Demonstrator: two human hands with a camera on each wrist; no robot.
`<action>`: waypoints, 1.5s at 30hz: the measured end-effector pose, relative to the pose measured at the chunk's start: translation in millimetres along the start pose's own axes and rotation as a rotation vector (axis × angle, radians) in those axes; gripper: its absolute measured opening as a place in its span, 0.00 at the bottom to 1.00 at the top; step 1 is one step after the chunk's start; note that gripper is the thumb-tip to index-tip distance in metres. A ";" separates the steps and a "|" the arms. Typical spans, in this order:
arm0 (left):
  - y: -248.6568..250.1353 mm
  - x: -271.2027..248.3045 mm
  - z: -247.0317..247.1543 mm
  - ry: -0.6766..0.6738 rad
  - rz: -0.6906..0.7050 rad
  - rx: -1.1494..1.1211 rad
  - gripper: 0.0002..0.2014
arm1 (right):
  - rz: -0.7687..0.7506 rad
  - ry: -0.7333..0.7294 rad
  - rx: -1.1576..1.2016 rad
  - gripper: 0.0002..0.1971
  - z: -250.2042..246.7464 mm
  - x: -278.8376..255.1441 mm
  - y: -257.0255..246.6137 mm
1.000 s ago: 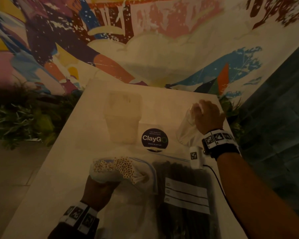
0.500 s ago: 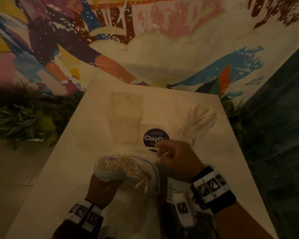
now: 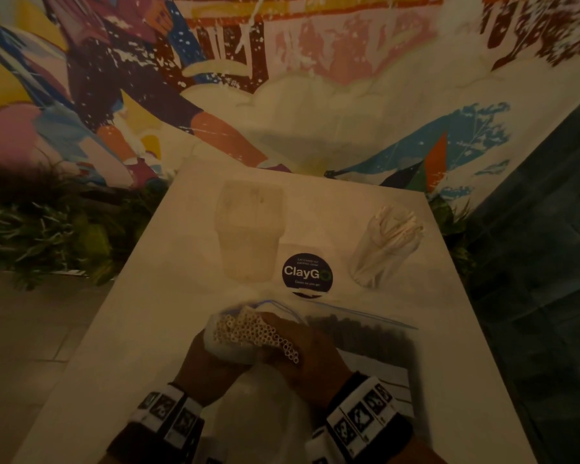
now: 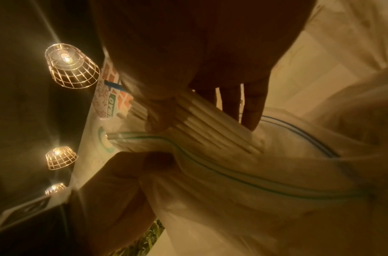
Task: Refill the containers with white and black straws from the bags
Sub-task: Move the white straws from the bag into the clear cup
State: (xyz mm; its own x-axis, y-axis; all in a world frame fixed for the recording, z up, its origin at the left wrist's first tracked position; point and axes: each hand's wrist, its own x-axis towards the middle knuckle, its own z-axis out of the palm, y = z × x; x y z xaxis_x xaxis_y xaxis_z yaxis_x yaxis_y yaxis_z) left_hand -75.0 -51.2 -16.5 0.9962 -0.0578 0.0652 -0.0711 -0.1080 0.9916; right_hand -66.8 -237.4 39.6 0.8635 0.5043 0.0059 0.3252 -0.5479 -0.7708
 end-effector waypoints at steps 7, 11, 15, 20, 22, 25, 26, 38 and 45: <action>0.1 2.1 -5.5 0.003 -0.075 -0.155 0.38 | -0.036 -0.003 -0.131 0.41 5.1 6.4 4.3; -6.0 -0.3 -5.9 0.090 -0.070 -0.220 0.30 | 0.028 0.122 0.018 0.29 4.0 5.4 5.3; -5.0 -1.4 -6.0 0.091 -0.038 -0.154 0.34 | -0.001 0.257 -0.012 0.13 8.9 8.1 20.5; -5.2 -0.6 -7.6 0.104 -0.013 -0.129 0.25 | -0.049 0.482 -0.086 0.24 0.2 13.9 13.8; -7.4 -0.7 -7.7 0.104 -0.006 -0.109 0.24 | -0.036 0.485 -0.047 0.24 -1.7 14.1 8.1; -10.6 -0.1 -8.3 0.099 0.024 -0.089 0.24 | 0.043 0.406 0.007 0.19 2.0 14.1 10.3; -12.2 0.3 -9.0 0.101 0.033 -0.098 0.25 | 0.054 0.415 0.002 0.16 3.2 14.4 12.7; -3.9 0.4 -6.2 0.111 0.054 -0.162 0.20 | 0.103 0.555 -0.026 0.12 5.9 11.8 20.4; -9.7 -0.1 -4.0 0.129 0.041 -0.235 0.24 | 0.087 0.558 -0.083 0.07 12.5 9.6 39.6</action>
State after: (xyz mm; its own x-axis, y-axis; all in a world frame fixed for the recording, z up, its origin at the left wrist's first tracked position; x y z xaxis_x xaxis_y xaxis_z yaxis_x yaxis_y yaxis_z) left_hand -74.2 -46.2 -25.7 0.9920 0.0715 0.1042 -0.1126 0.1262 0.9856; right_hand -50.4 -246.0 1.2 0.9540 0.0387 0.2972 0.2534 -0.6338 -0.7308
